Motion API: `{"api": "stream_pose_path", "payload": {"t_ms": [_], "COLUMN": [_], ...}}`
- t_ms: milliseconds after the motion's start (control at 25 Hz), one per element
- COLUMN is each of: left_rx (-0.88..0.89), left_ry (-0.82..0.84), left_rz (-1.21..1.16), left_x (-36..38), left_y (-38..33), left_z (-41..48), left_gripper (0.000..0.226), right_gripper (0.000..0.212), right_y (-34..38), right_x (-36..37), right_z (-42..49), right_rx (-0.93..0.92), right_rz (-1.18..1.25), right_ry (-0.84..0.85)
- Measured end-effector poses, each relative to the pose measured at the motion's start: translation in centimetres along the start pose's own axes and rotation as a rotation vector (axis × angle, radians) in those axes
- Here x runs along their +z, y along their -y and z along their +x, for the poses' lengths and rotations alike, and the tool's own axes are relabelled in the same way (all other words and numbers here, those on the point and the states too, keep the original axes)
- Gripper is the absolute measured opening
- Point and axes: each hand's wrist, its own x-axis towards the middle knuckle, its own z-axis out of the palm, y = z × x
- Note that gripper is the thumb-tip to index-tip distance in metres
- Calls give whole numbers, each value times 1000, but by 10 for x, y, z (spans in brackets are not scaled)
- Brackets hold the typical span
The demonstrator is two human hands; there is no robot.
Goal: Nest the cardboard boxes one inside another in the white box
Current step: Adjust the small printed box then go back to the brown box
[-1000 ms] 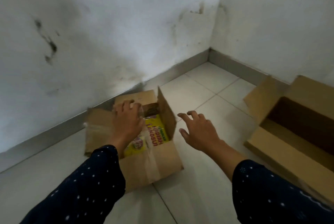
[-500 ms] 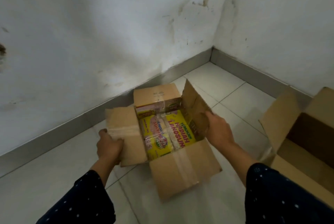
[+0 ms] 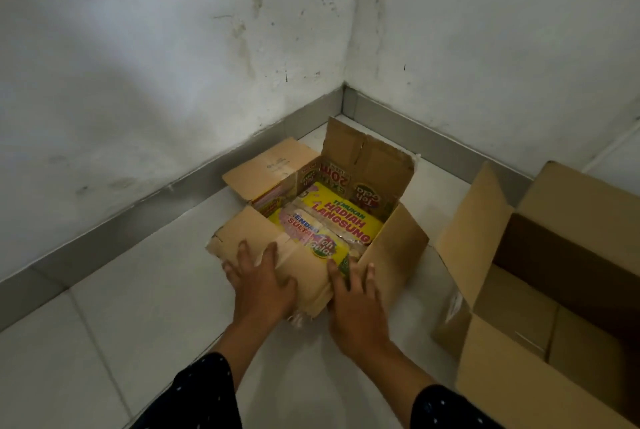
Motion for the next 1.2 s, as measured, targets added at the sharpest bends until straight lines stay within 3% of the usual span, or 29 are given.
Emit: {"api": "stream_pose_path", "payload": {"t_ms": [200,400,560,840,1000,1200], "left_rx": [110,93,154,340,420,523], "left_ry": [66,180,33,-109,-125,-69], "left_rz": [-46,107,230,277,286,241], "left_x": [12,1,-27,-92,-109,-79], "left_y": [-7,-18,-55,-139,-201,-286], "left_z": [35,49,23,-70,-148,-225], "left_gripper": [66,78,62,60,59,57], "right_gripper": [73,71,74,58,58,60], "right_y": [-35,-32,-12,-8,-68,-188], "right_x": [-26,-44,-86,-198,-269,-317], "right_z": [65,73,39,-69,-155,-246], "right_rx": [40,44,-25,-193,-135,63], "right_rz": [18,23,82,222,188,117], "right_ry": [117,226,77,-230,-304,-373]}}
